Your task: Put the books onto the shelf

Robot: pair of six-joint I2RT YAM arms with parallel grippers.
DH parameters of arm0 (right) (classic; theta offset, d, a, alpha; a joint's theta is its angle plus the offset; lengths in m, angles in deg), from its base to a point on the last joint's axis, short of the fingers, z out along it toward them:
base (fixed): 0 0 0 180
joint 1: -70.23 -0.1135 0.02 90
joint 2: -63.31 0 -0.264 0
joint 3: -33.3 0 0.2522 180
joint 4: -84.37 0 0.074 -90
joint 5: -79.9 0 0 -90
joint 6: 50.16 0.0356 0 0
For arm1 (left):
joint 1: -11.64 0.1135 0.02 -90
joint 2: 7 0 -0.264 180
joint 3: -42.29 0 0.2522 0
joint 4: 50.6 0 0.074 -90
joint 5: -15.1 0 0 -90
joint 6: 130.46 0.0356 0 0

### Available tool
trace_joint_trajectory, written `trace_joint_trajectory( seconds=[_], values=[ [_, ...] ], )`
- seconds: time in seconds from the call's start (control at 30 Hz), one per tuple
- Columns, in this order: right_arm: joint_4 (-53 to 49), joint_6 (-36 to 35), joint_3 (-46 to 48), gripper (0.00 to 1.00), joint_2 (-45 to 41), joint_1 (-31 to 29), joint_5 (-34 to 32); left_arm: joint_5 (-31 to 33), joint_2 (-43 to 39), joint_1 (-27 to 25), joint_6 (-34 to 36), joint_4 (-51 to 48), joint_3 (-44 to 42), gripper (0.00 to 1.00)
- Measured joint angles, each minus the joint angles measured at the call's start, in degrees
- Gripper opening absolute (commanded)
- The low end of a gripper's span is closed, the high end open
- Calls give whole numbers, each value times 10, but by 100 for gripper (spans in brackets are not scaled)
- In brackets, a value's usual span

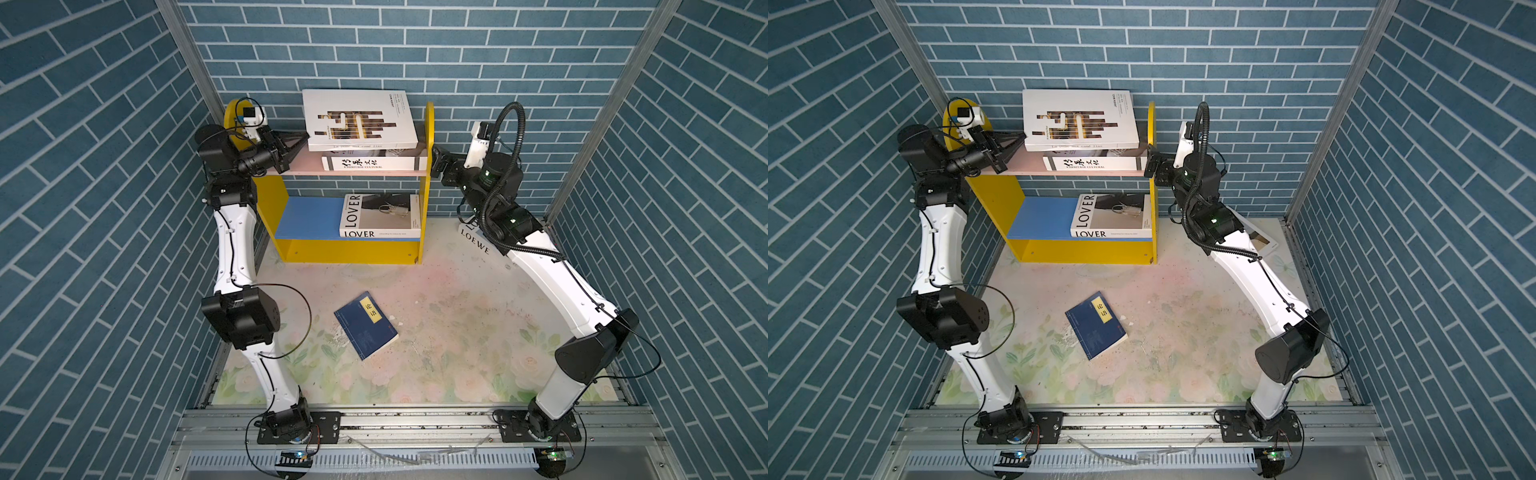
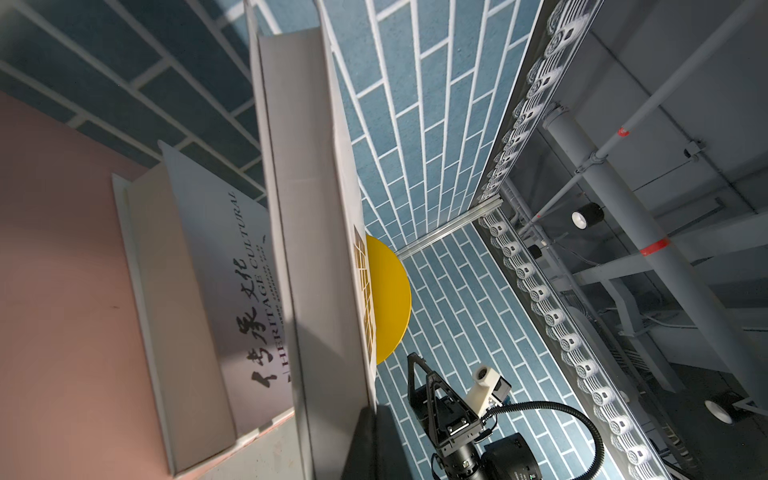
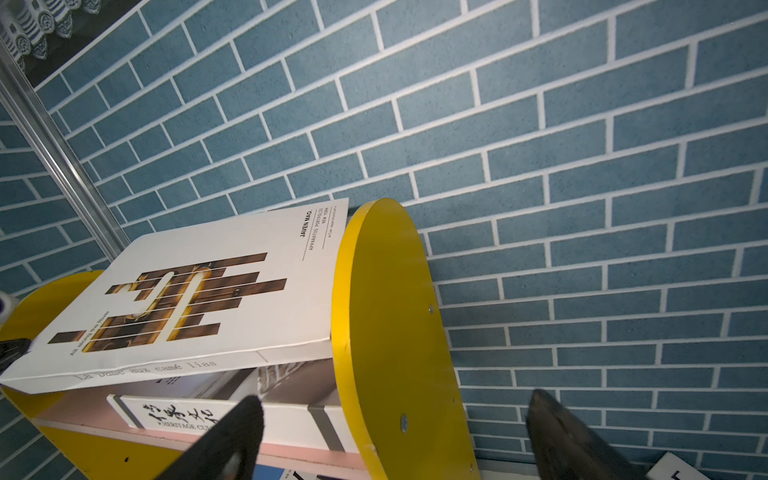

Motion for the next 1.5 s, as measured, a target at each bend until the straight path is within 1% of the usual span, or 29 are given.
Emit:
trace_joint_trajectory(
  seconds=[0.23,0.37,0.53,0.8,1.0,1.13,1.23,1.43,1.5],
  values=[
    [-5,0,-21,98,15,0,4,-16,-5,12,-52,49,-60,4],
    [-9,0,-36,98,21,0,7,-21,-24,17,-89,87,-93,5],
    [-9,0,-40,99,25,0,12,-21,-55,21,-127,133,-114,4],
    [-16,0,-53,99,37,0,23,-20,-86,23,-166,187,-136,3],
    [-18,-1,-71,98,45,0,39,-20,-91,23,-179,197,-159,3],
    [-19,-1,-88,99,55,0,50,-20,-82,22,-160,174,-143,3],
    [-19,-1,-101,98,66,0,57,-21,-52,17,-132,139,-89,4],
    [-19,-1,-122,98,90,0,62,-23,-8,9,-57,49,-16,5],
    [-22,-1,-132,99,99,0,63,-24,2,8,-28,12,3,7]
  ],
)
